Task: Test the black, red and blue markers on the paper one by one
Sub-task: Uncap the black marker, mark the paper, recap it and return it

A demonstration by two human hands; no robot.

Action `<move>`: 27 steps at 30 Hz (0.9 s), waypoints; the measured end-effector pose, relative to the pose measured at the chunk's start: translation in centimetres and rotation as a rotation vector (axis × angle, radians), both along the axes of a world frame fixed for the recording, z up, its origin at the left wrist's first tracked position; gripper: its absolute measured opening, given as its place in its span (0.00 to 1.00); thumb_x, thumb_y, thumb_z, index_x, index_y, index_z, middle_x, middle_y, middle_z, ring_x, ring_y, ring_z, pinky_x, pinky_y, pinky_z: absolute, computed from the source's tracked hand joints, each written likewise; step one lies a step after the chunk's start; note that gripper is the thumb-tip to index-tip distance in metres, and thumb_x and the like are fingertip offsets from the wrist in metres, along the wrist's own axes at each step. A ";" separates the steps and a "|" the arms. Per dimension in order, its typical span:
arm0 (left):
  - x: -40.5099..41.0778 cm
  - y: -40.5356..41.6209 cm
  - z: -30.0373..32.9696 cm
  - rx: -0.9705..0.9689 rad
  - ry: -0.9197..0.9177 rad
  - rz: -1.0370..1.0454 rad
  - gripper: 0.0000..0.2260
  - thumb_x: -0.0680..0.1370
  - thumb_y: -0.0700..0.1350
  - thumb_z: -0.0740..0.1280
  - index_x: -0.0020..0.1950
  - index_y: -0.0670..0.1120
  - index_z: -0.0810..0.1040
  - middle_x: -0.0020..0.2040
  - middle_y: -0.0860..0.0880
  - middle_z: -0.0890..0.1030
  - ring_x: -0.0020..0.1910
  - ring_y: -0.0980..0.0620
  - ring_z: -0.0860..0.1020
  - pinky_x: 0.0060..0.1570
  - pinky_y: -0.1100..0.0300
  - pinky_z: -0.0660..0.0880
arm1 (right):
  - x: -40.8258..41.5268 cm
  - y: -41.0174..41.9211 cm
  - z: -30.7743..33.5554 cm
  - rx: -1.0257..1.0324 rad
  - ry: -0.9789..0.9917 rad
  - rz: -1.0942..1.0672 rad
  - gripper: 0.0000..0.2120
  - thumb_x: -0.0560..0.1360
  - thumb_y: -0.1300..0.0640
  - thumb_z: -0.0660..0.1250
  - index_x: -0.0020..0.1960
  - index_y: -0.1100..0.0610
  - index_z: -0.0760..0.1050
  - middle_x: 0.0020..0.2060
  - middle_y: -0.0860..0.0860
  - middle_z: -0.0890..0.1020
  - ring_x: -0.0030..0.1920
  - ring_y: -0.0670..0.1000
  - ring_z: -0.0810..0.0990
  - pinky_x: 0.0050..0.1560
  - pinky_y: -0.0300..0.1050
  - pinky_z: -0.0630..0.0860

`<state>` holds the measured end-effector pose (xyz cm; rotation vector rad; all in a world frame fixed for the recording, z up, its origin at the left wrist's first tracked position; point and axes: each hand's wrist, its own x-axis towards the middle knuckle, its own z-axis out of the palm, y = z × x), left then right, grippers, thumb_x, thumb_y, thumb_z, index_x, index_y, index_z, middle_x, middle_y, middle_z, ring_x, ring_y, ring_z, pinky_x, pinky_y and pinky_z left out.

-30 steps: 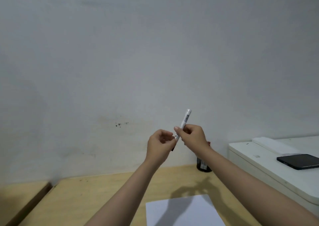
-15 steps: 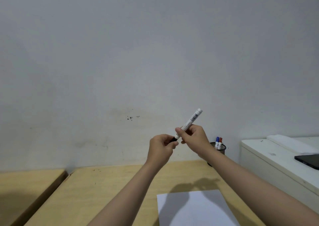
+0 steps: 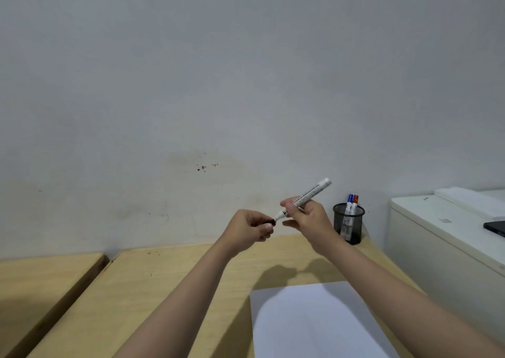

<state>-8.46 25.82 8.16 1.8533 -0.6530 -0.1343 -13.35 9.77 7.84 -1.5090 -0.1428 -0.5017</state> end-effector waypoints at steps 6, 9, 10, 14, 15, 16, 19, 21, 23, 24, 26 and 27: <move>3.2 1.4 -3.8 0.192 -0.028 0.158 0.11 0.74 0.36 0.67 0.56 0.40 0.81 0.46 0.45 0.83 0.40 0.55 0.76 0.37 0.69 0.71 | 1.4 -1.9 -2.2 -0.049 0.066 -0.053 0.08 0.78 0.63 0.61 0.49 0.53 0.77 0.39 0.52 0.78 0.40 0.47 0.77 0.35 0.37 0.79; 4.0 1.1 -5.4 0.355 -0.028 0.191 0.10 0.70 0.36 0.71 0.51 0.40 0.83 0.43 0.46 0.82 0.39 0.54 0.77 0.31 0.71 0.70 | 1.9 -1.6 -4.3 -0.129 0.120 -0.041 0.07 0.78 0.63 0.62 0.52 0.56 0.77 0.39 0.51 0.78 0.38 0.46 0.78 0.36 0.38 0.79; 4.2 0.9 -5.9 0.406 -0.022 0.189 0.09 0.69 0.36 0.73 0.49 0.40 0.83 0.41 0.46 0.81 0.37 0.53 0.77 0.31 0.69 0.70 | 2.0 -1.5 -4.9 -0.144 0.134 -0.036 0.06 0.77 0.63 0.62 0.52 0.57 0.77 0.38 0.51 0.78 0.38 0.46 0.78 0.36 0.38 0.79; 4.5 0.2 -8.1 0.565 -0.002 0.151 0.06 0.65 0.35 0.72 0.41 0.41 0.83 0.41 0.44 0.84 0.36 0.51 0.78 0.33 0.63 0.74 | 2.6 -1.1 -7.2 -0.232 0.179 -0.022 0.06 0.77 0.62 0.64 0.51 0.56 0.77 0.37 0.52 0.80 0.37 0.48 0.78 0.36 0.40 0.77; 4.6 0.0 -8.6 0.596 0.002 0.140 0.06 0.65 0.35 0.71 0.40 0.41 0.83 0.41 0.44 0.85 0.36 0.52 0.78 0.33 0.64 0.74 | 2.7 -1.0 -7.7 -0.246 0.185 -0.018 0.05 0.76 0.62 0.64 0.50 0.56 0.77 0.36 0.52 0.80 0.36 0.48 0.78 0.36 0.40 0.77; 4.7 -0.1 -9.1 0.613 0.014 0.127 0.06 0.65 0.34 0.70 0.40 0.42 0.84 0.41 0.44 0.85 0.36 0.52 0.78 0.34 0.65 0.73 | 2.8 -0.9 -8.1 -0.254 0.188 -0.012 0.05 0.76 0.62 0.64 0.50 0.55 0.77 0.36 0.52 0.80 0.36 0.48 0.77 0.36 0.40 0.76; 5.4 -0.2 -10.0 0.580 0.089 0.109 0.09 0.66 0.32 0.68 0.41 0.43 0.84 0.42 0.44 0.85 0.38 0.52 0.78 0.37 0.64 0.73 | 3.0 -0.6 -9.1 -0.277 0.198 -0.002 0.05 0.75 0.63 0.65 0.48 0.55 0.77 0.34 0.51 0.80 0.34 0.48 0.77 0.35 0.38 0.75; 5.5 0.0 -10.3 0.543 0.123 0.119 0.11 0.65 0.32 0.68 0.43 0.42 0.84 0.40 0.45 0.83 0.37 0.52 0.78 0.37 0.64 0.73 | 3.1 -0.4 -9.7 -0.273 0.215 0.002 0.05 0.75 0.64 0.66 0.48 0.55 0.77 0.34 0.51 0.80 0.33 0.48 0.77 0.36 0.39 0.75; 5.4 0.4 -10.8 0.484 0.159 0.149 0.14 0.65 0.33 0.70 0.49 0.42 0.82 0.40 0.45 0.83 0.37 0.50 0.78 0.39 0.62 0.74 | 3.2 -0.1 -10.2 -0.262 0.233 0.004 0.05 0.75 0.63 0.67 0.49 0.57 0.78 0.34 0.52 0.80 0.31 0.47 0.78 0.36 0.40 0.76; 5.2 0.7 -11.1 0.431 0.192 0.165 0.15 0.65 0.33 0.70 0.51 0.42 0.80 0.41 0.45 0.82 0.38 0.49 0.79 0.41 0.60 0.75 | 3.1 0.1 -10.3 -0.243 0.242 0.004 0.06 0.75 0.63 0.67 0.51 0.59 0.78 0.34 0.52 0.80 0.30 0.45 0.78 0.35 0.39 0.77; 4.9 1.6 -11.5 0.288 0.256 0.173 0.13 0.68 0.32 0.68 0.49 0.43 0.78 0.39 0.45 0.81 0.37 0.49 0.78 0.44 0.56 0.77 | 2.8 0.7 -10.4 -0.160 0.255 0.003 0.07 0.74 0.64 0.67 0.52 0.62 0.78 0.33 0.53 0.80 0.29 0.43 0.79 0.33 0.37 0.78; 4.6 2.2 -11.7 0.226 0.254 0.179 0.11 0.69 0.31 0.66 0.46 0.44 0.77 0.37 0.46 0.79 0.36 0.50 0.77 0.45 0.55 0.77 | 2.6 0.9 -10.3 -0.108 0.254 0.002 0.06 0.74 0.64 0.67 0.50 0.62 0.79 0.33 0.53 0.80 0.29 0.43 0.80 0.33 0.37 0.79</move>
